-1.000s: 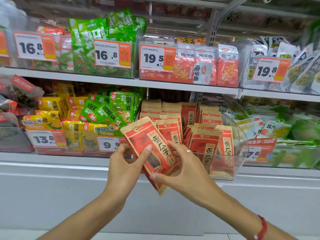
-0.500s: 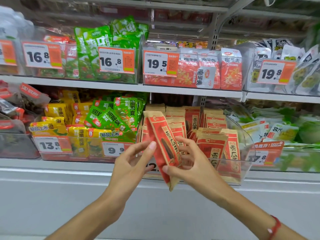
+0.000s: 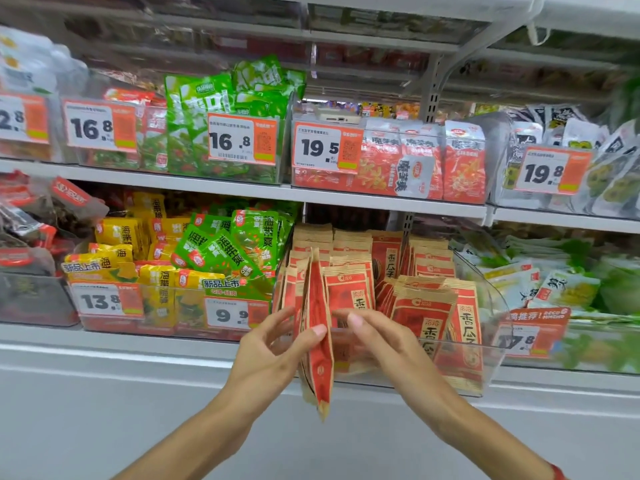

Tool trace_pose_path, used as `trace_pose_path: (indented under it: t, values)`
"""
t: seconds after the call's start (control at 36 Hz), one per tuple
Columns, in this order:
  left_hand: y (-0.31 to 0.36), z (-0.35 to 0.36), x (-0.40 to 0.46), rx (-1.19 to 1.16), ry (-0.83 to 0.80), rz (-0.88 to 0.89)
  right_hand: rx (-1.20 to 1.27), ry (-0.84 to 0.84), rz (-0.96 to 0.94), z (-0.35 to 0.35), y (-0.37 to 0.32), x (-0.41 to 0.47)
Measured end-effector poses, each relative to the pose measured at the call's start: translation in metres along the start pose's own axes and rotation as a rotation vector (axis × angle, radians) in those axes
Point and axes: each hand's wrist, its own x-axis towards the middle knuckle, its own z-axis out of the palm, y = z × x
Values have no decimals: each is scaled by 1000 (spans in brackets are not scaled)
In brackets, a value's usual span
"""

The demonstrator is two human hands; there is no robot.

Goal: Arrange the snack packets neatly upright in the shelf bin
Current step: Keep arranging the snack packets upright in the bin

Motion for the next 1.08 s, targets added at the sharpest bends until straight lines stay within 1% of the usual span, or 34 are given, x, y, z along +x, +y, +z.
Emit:
trace_pose_path:
  t: [0.17, 0.31, 0.47, 0.58, 0.64, 0.75, 0.81, 0.86, 0.92, 1.0, 1.08]
  values:
    - [-4, 10, -1, 149, -17, 141, 14, 64, -37, -3, -3, 1]
    - [-9, 21, -3, 232, 41, 218, 112, 167, -25, -5, -5, 2]
    - [-8, 30, -4, 288, 86, 224, 217, 259, -53, -7, -8, 4]
    - [-4, 32, -3, 261, 52, 179, 301, 253, -37, -8, -10, 4]
    - [-1, 33, -4, 205, 36, 149, 336, 225, -10, -9, -10, 3]
    - [8, 36, -6, 35, 94, 100, 252, 103, -4, -12, -9, 0]
    - [11, 34, -6, -5, 138, 71, 115, 40, -43, -13, -7, -3]
    - [12, 32, -5, -27, 176, 49, -21, 27, -77, -11, -6, -5]
    - [12, 31, -4, -62, 179, 20, -121, 51, -108, -6, -3, -8]
    - [16, 34, -9, -73, 101, 20, -243, 153, -180, -2, 0, -8]
    - [17, 34, -9, -70, 83, 38, -102, 222, -161, -9, 0, -3]
